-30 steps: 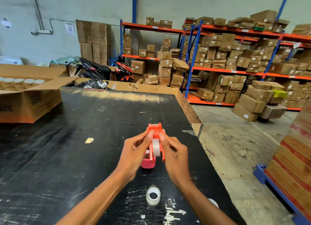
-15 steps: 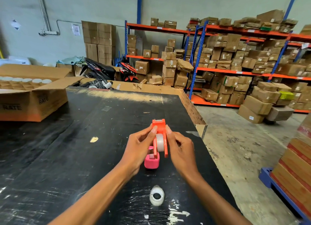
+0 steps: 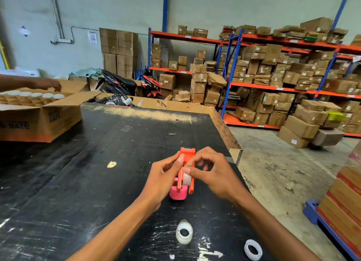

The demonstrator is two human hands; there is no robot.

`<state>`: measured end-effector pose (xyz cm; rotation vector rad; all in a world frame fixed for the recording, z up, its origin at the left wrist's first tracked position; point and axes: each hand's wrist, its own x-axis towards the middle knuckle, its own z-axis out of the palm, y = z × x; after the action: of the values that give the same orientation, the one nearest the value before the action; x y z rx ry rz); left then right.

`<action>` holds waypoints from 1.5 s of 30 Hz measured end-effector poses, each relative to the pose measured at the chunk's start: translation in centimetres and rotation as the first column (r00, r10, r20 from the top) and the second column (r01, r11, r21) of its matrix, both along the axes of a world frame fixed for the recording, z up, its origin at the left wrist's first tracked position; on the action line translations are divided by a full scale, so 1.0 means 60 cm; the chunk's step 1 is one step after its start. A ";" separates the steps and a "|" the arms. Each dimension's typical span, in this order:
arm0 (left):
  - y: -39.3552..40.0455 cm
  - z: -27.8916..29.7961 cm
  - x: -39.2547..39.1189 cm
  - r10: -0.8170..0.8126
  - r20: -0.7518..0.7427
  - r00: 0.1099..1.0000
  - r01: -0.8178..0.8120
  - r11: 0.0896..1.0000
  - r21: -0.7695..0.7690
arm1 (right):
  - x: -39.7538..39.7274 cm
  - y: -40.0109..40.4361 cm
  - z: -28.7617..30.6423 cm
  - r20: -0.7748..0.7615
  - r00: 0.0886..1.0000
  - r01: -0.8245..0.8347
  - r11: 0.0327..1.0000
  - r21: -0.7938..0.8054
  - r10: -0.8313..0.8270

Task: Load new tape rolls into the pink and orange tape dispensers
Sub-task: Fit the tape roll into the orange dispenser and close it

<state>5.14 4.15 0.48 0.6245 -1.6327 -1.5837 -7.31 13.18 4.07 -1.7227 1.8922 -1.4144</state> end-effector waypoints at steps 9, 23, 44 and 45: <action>0.013 0.005 0.013 -0.098 0.040 0.994 0.097 0.995 0.032 | -0.023 -0.013 0.056 0.026 0.999 0.039 0.999 -0.029 -0.038; 0.011 0.006 0.022 -0.182 0.042 0.982 0.183 0.983 -0.019 | -0.041 -0.012 0.078 0.084 0.996 -0.020 0.986 0.167 0.006; 0.002 -0.031 -0.043 -0.193 0.093 0.977 0.160 0.947 0.278 | -0.090 -0.042 0.002 0.287 0.910 0.199 0.922 0.331 -0.300; -0.001 -0.033 -0.052 -0.177 0.097 0.979 0.140 0.941 0.309 | -0.096 -0.039 -0.006 0.306 0.897 0.217 0.920 0.327 -0.321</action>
<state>2.02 4.11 -1.47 0.7776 -1.5750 -1.9704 -13.06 10.83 3.72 -1.0203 2.0583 -1.3454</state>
